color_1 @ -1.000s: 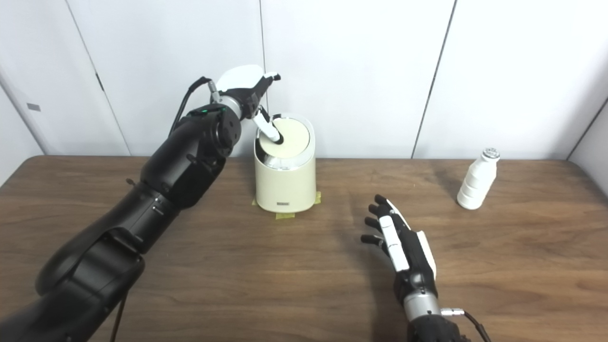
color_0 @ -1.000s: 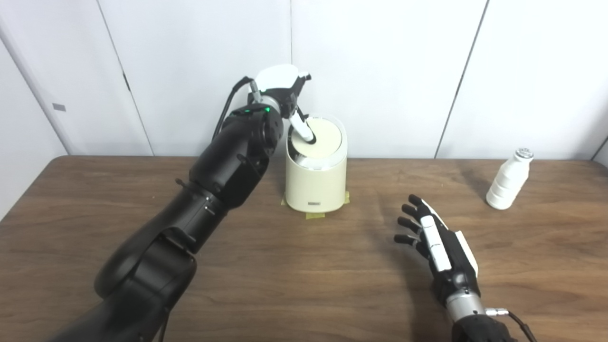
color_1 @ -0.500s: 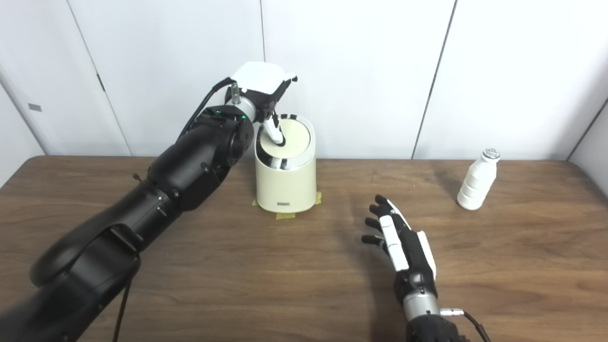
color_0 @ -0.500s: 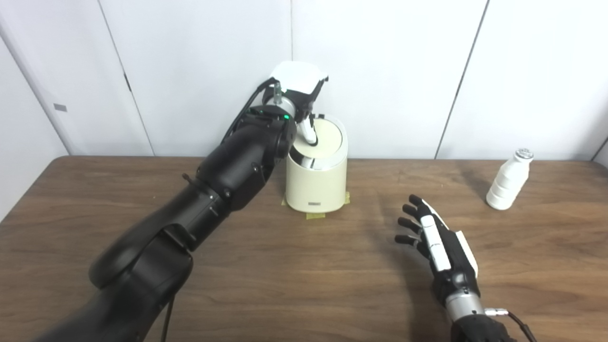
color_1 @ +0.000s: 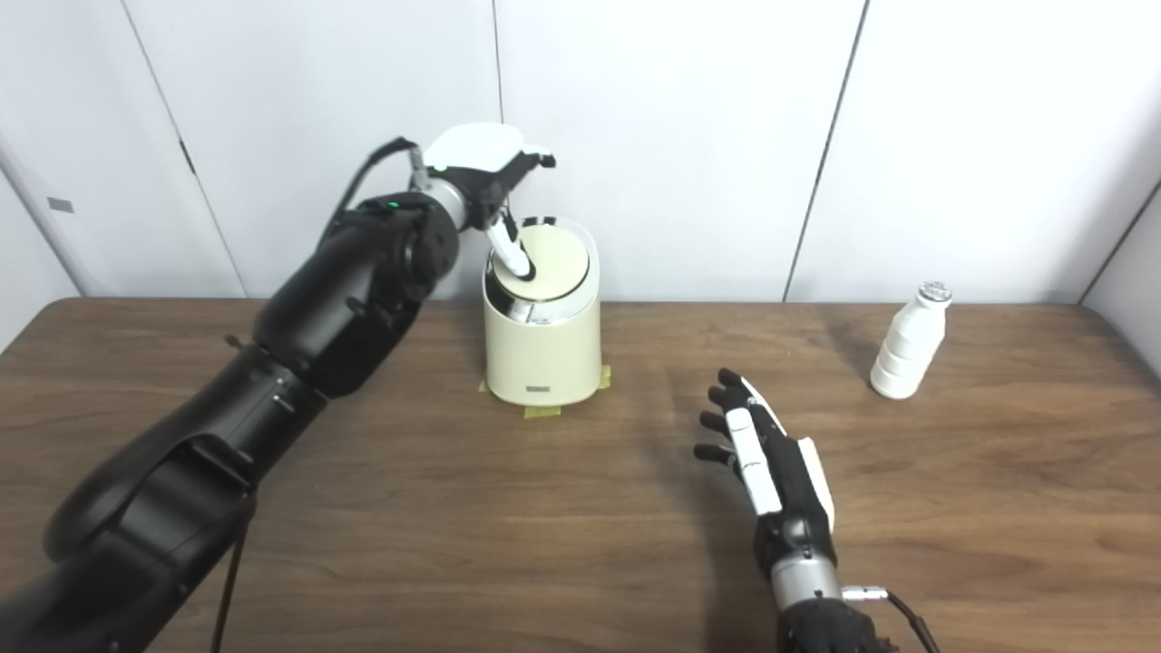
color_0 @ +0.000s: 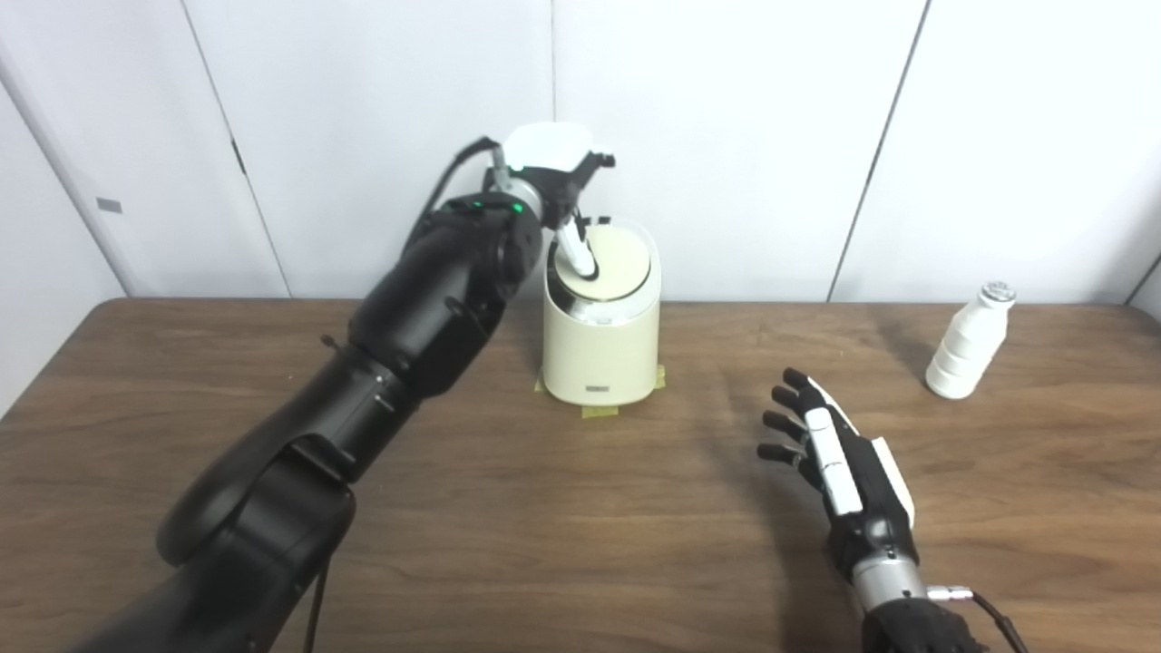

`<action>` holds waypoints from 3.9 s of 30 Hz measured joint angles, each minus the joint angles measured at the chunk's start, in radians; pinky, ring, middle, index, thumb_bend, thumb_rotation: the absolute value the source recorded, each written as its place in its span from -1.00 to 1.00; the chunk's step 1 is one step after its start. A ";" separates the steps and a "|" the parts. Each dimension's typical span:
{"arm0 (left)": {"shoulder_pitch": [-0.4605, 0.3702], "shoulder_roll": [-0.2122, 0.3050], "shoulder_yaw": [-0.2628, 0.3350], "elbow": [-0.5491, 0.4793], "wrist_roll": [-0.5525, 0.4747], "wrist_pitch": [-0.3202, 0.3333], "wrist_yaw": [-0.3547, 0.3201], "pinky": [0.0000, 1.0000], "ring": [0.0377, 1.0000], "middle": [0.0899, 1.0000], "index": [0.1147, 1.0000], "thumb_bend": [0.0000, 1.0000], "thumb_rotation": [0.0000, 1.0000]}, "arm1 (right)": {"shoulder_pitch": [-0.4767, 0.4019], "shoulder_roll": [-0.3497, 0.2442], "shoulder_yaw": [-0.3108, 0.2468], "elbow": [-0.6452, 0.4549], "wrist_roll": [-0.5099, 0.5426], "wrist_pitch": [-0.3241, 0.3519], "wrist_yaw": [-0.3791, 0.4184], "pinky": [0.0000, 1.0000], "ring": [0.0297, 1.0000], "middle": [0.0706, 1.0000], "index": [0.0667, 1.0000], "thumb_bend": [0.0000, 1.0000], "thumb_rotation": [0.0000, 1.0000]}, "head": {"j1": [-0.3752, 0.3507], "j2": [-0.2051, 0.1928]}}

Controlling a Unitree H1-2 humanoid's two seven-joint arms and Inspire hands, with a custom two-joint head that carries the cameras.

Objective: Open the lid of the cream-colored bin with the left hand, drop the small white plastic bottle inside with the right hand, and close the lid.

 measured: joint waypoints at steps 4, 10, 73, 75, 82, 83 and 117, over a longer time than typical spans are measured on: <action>-0.001 0.005 0.146 -0.085 -0.093 0.029 -0.042 0.40 0.56 0.62 0.57 0.78 -1.00 | 0.000 0.000 -0.006 0.000 0.009 0.006 0.000 0.39 0.66 0.73 0.76 0.00 0.81 | -0.002 0.000; 0.047 -0.025 0.322 -0.217 -0.186 0.034 0.083 0.30 0.47 0.48 0.39 0.52 -0.93 | 0.000 -0.001 -0.011 -0.001 0.024 0.010 0.004 0.41 0.68 0.75 0.77 0.00 0.78 | -0.011 -0.002; 0.955 -0.161 0.555 -0.708 -0.854 -0.017 0.400 0.97 0.91 0.90 0.95 -0.38 0.18 | 0.007 -0.218 -0.276 0.019 -0.159 -0.103 -0.135 0.62 0.72 0.73 0.71 0.72 -0.38 | -0.308 -0.006; 0.956 -0.152 0.555 -0.708 -0.859 -0.015 0.399 1.00 0.93 0.92 0.97 -0.42 0.09 | -0.016 -0.236 -0.273 0.043 -0.187 -0.095 -0.143 0.65 0.74 0.74 0.71 0.72 -0.37 | -0.316 -0.003; 0.957 -0.121 0.557 -0.708 -0.874 -0.014 0.396 0.98 0.92 0.91 0.96 -0.46 -0.04 | -0.110 -0.282 -0.253 0.170 -0.245 -0.054 -0.149 0.50 0.76 0.82 0.76 0.75 -0.41 | -0.324 -0.002; 0.957 -0.116 0.557 -0.708 -0.874 -0.012 0.396 0.98 0.92 0.90 0.96 -0.45 -0.06 | -0.128 -0.286 -0.252 0.201 -0.245 -0.053 -0.151 0.54 0.77 0.82 0.76 0.77 -0.43 | -0.324 0.000; 0.956 -0.069 0.521 -0.783 -0.915 0.039 0.413 1.00 0.94 0.90 1.00 -0.54 -0.37 | -0.411 -0.387 -0.168 0.616 -0.251 -0.041 -0.168 0.38 0.59 0.68 0.66 0.67 -0.81 | -0.316 0.011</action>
